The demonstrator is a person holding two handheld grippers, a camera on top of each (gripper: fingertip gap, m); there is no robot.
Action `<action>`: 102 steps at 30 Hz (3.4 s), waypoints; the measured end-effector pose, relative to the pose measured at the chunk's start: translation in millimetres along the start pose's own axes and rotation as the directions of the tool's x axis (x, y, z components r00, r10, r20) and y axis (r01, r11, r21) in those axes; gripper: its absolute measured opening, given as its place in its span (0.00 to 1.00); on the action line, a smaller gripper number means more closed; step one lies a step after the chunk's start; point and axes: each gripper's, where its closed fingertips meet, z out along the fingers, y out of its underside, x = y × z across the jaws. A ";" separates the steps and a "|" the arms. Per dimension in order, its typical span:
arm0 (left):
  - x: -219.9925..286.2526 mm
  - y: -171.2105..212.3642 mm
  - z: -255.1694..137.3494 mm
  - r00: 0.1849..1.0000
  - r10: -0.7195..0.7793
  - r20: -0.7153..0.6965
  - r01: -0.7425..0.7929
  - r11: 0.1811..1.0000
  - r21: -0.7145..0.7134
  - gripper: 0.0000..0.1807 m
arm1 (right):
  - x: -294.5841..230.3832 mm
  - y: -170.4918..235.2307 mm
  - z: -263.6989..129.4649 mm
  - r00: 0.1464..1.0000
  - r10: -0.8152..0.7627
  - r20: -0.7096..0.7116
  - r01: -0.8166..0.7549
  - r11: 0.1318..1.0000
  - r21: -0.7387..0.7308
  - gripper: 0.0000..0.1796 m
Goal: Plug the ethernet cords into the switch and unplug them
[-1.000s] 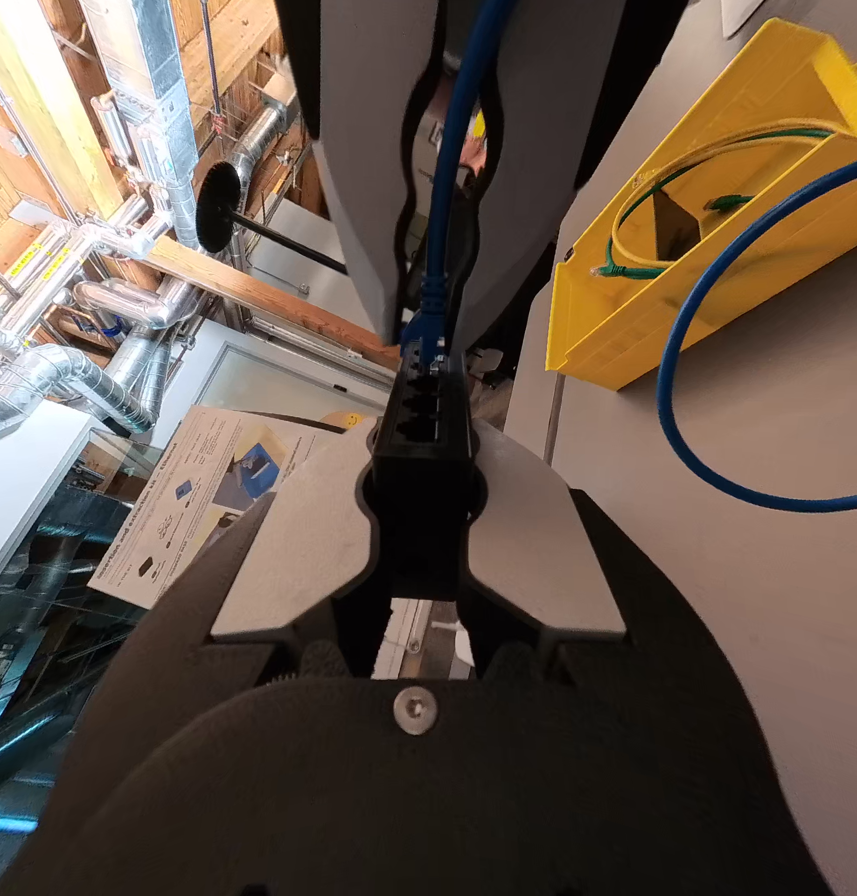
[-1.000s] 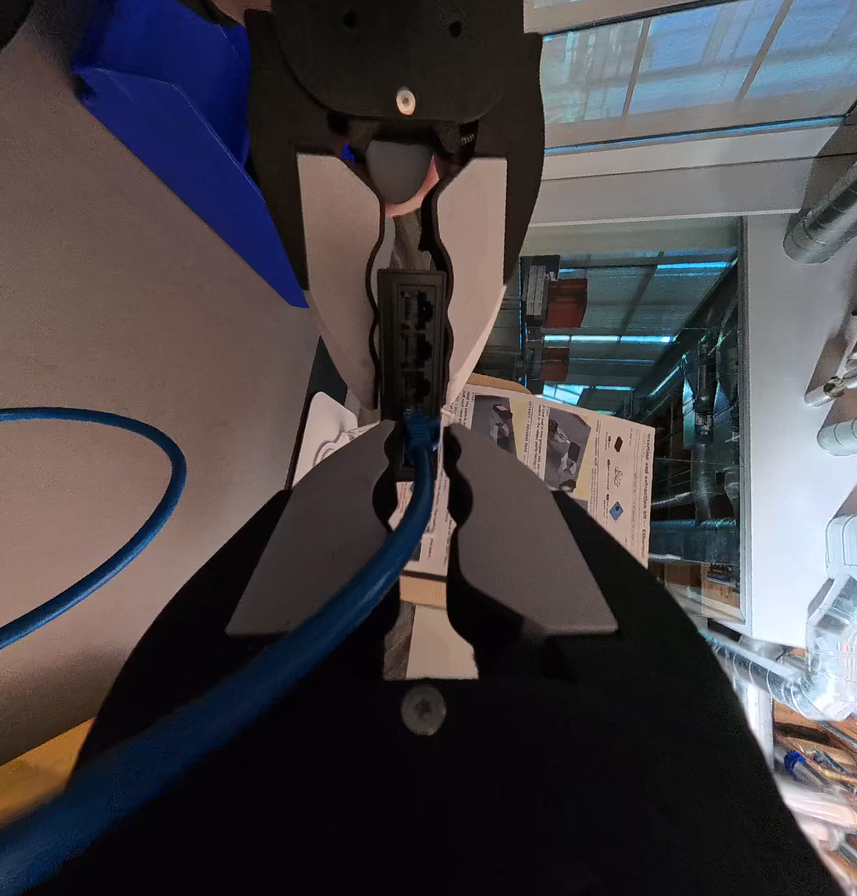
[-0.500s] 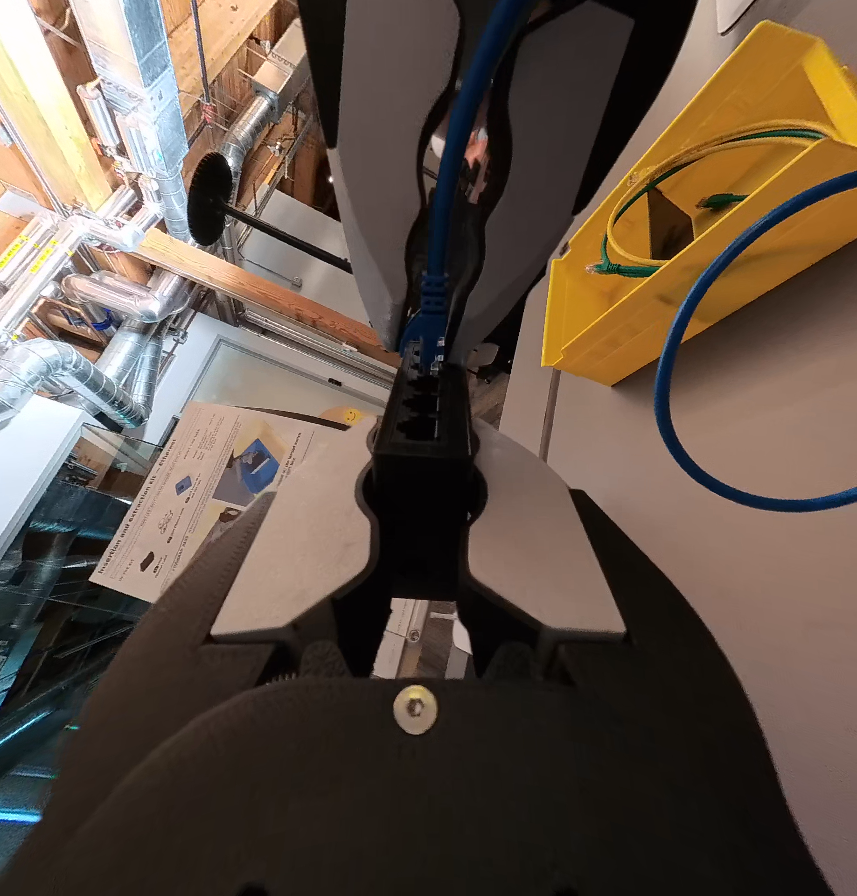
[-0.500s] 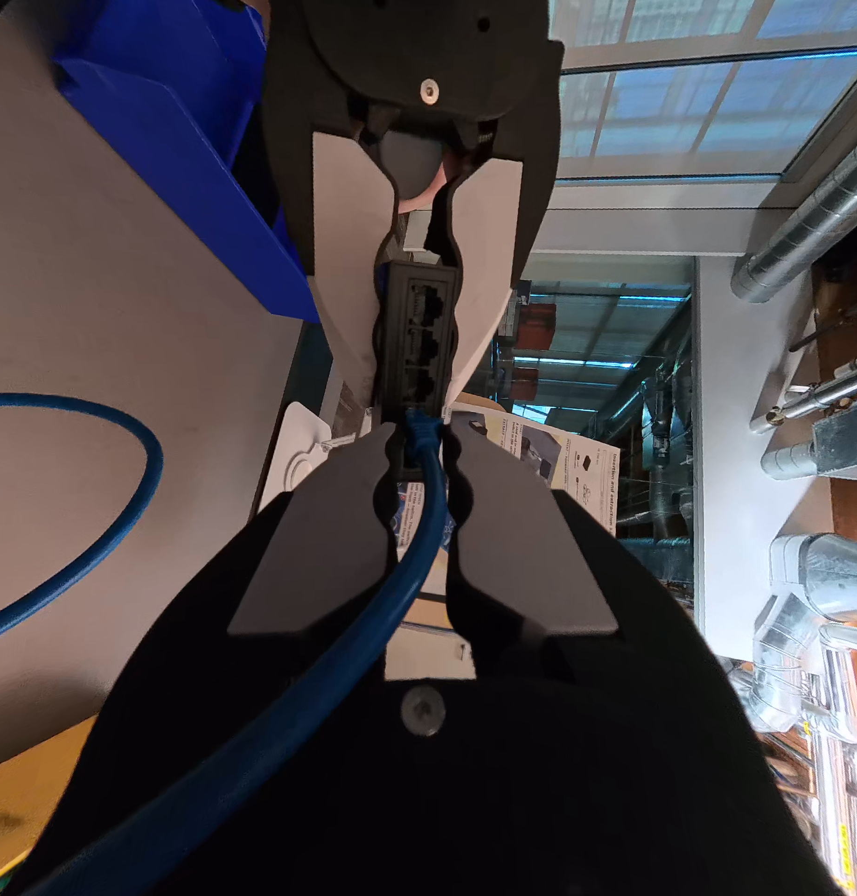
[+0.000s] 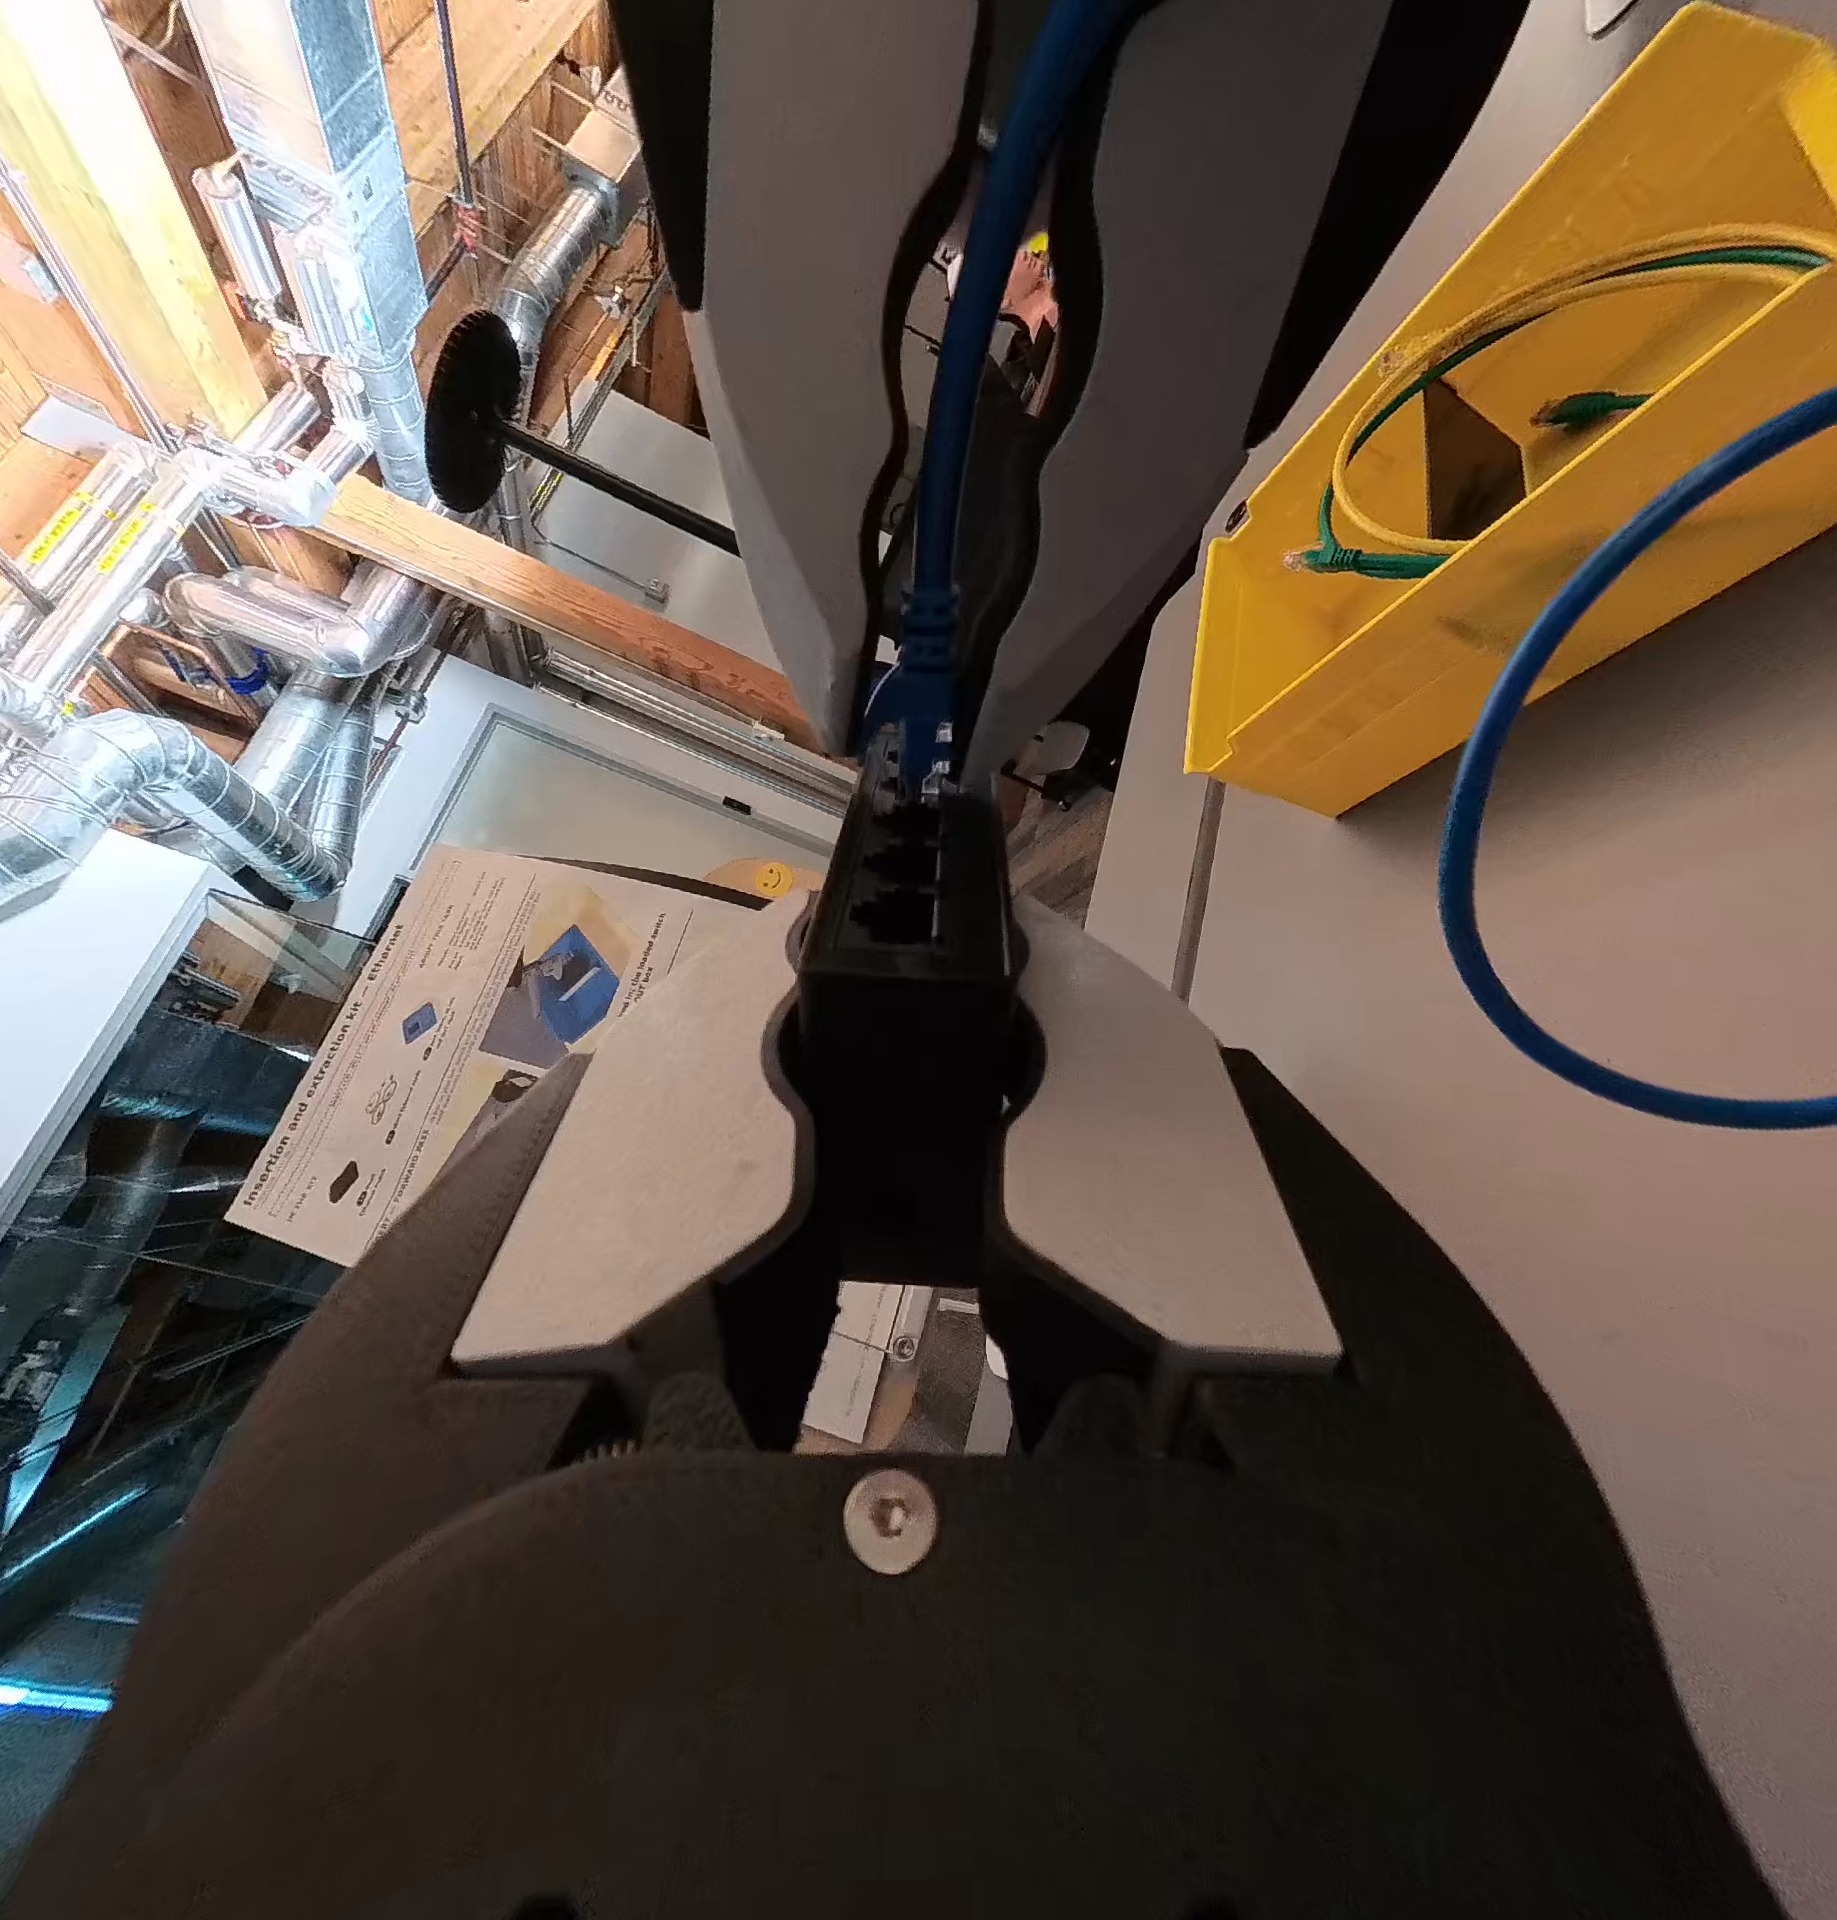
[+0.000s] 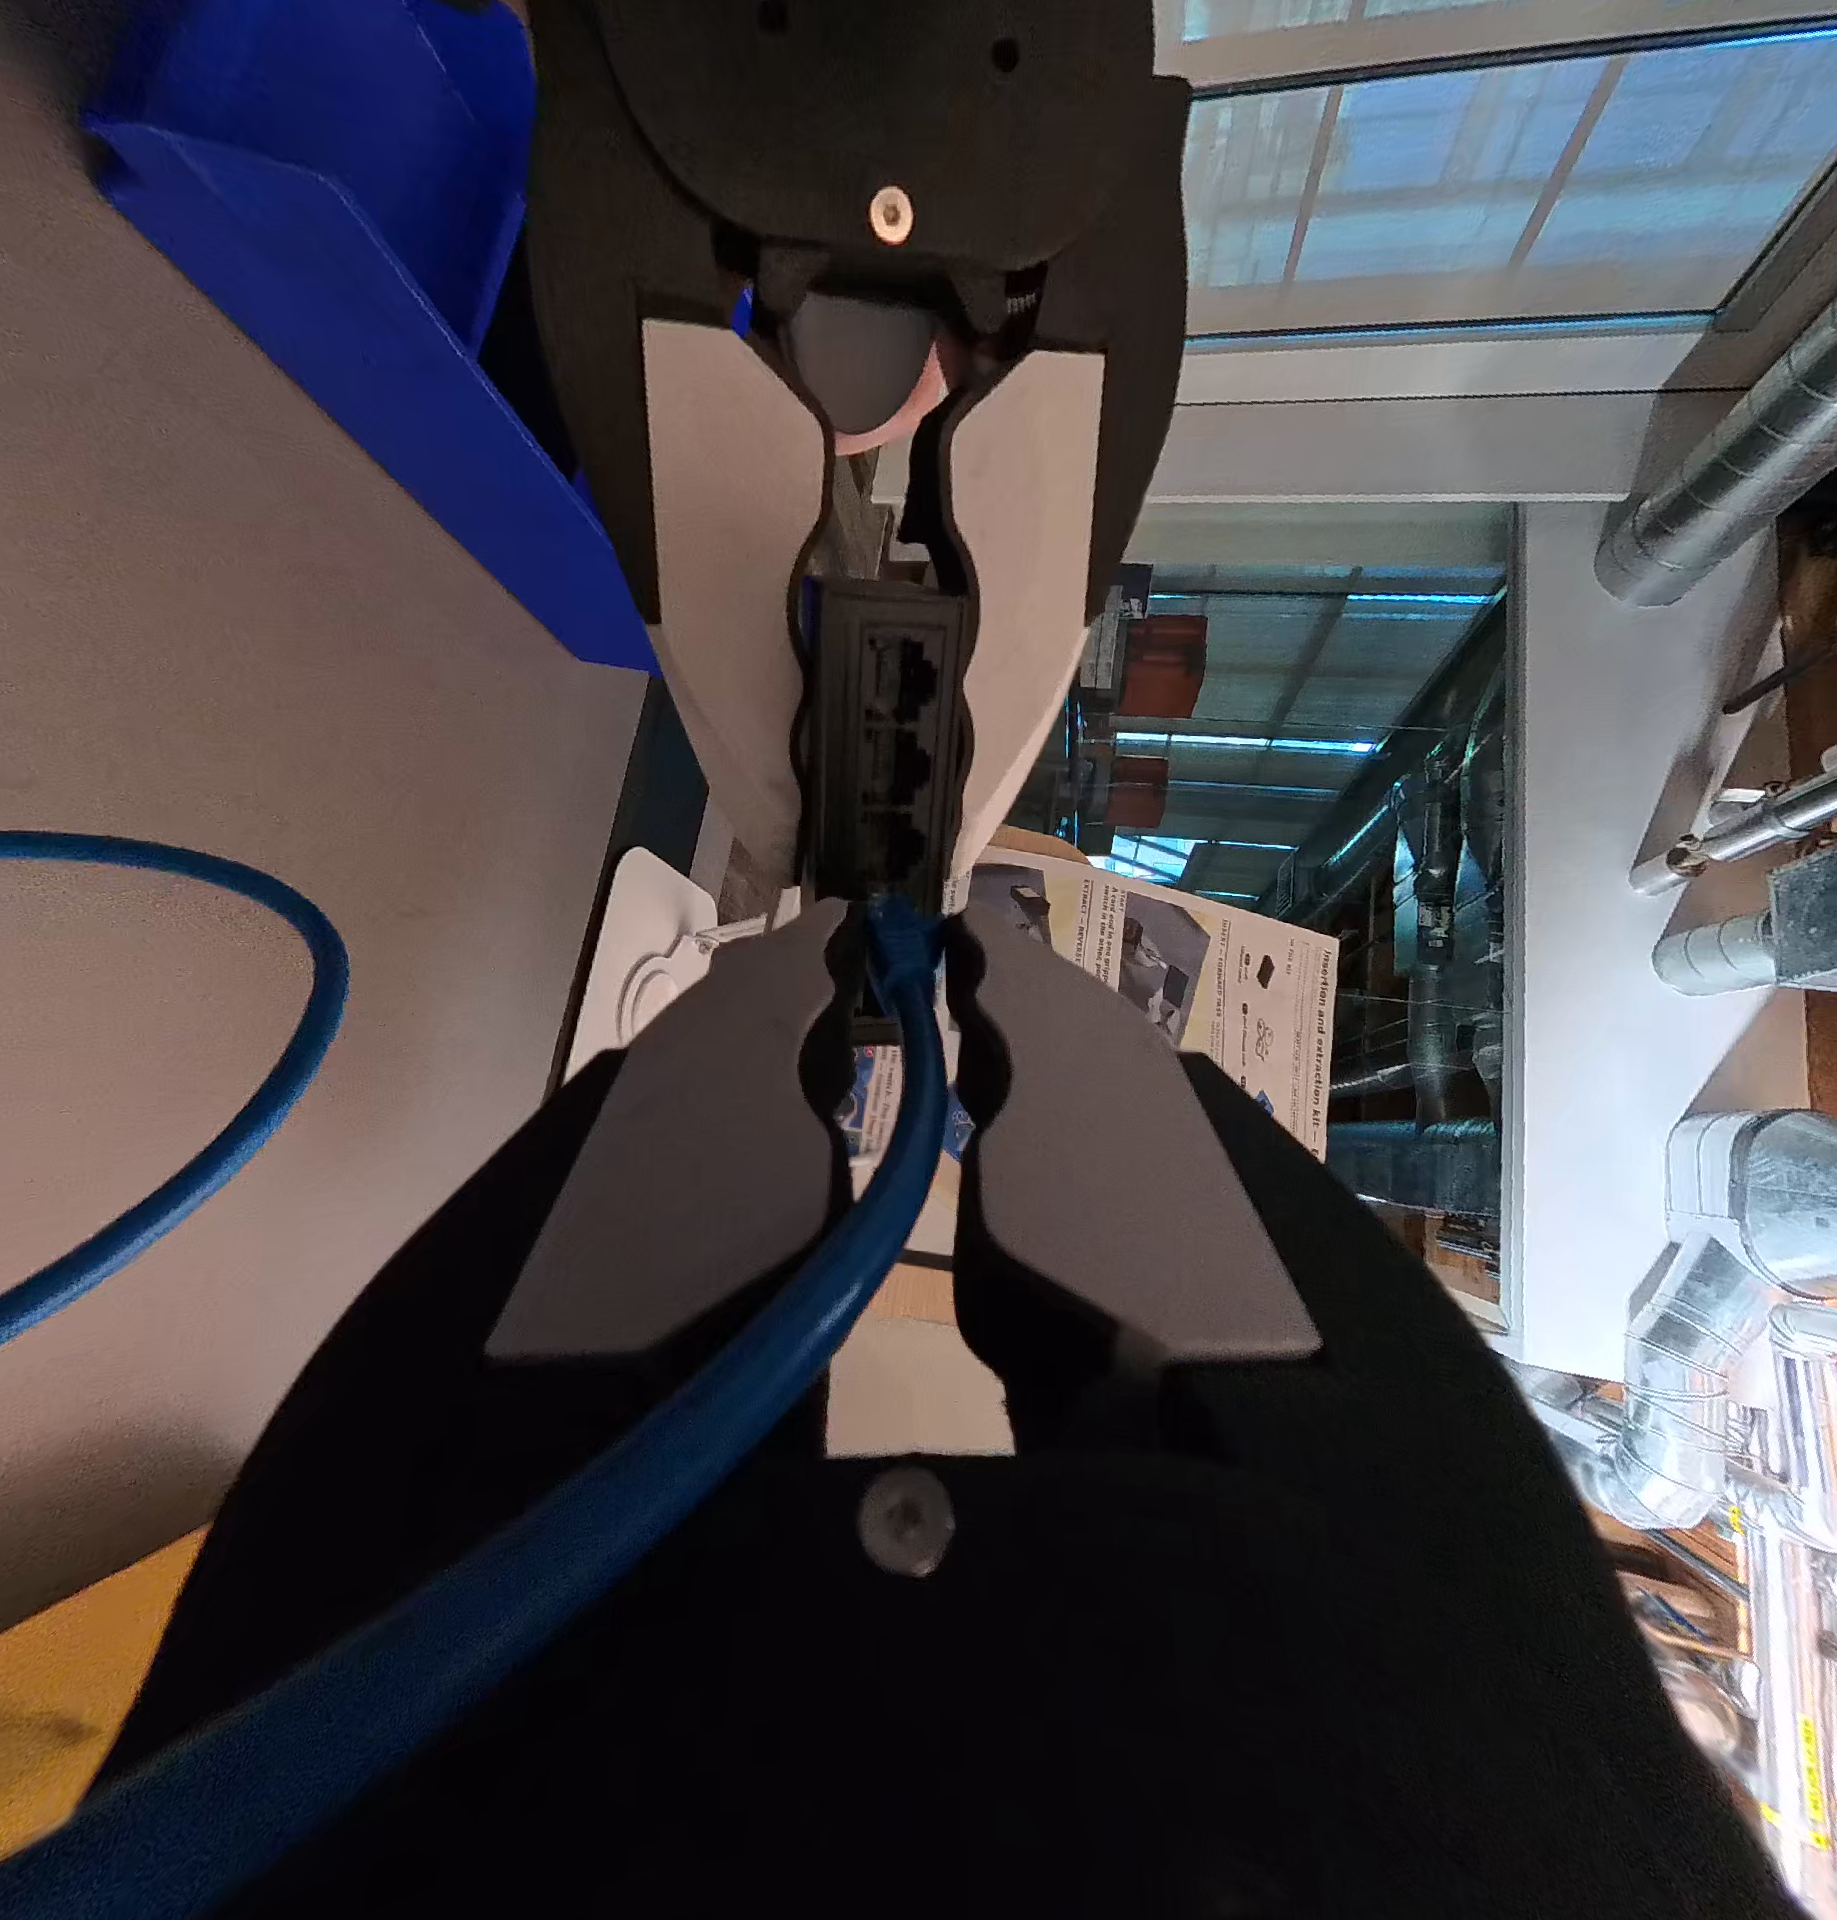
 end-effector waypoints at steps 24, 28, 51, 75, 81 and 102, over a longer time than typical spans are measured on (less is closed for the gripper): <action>-8.9 2.7 16.2 0.960 0.189 0.205 -0.176 0.981 -0.076 0.18 | -3.8 10.5 -0.9 0.997 0.039 0.067 -0.035 0.997 -0.065 0.08; -8.2 10.7 20.1 0.958 0.212 0.195 -0.191 0.974 -0.124 0.18 | -9.1 14.7 3.1 0.986 0.077 0.149 -0.066 0.995 -0.078 0.08; -13.3 35.8 24.2 0.990 0.029 0.141 -0.010 0.991 -0.134 0.17 | -6.2 23.6 24.2 0.831 0.156 0.534 -0.051 0.977 -0.206 0.09; -82.4 86.2 -36.6 0.886 -0.334 0.321 0.399 0.902 -0.163 0.16 | 8.0 188.2 -63.1 0.752 0.597 0.280 -0.260 0.659 -0.706 0.08; -74.4 89.7 -32.6 0.901 -0.331 0.280 0.395 0.893 -0.216 0.16 | 33.9 308.9 -162.1 0.722 0.691 0.012 -0.181 0.205 -0.962 0.08; -41.0 106.1 -7.7 0.932 -0.325 0.161 0.362 0.860 -0.360 0.16 | -171.7 373.9 -231.4 0.436 0.873 -0.219 0.330 -0.382 -0.863 0.09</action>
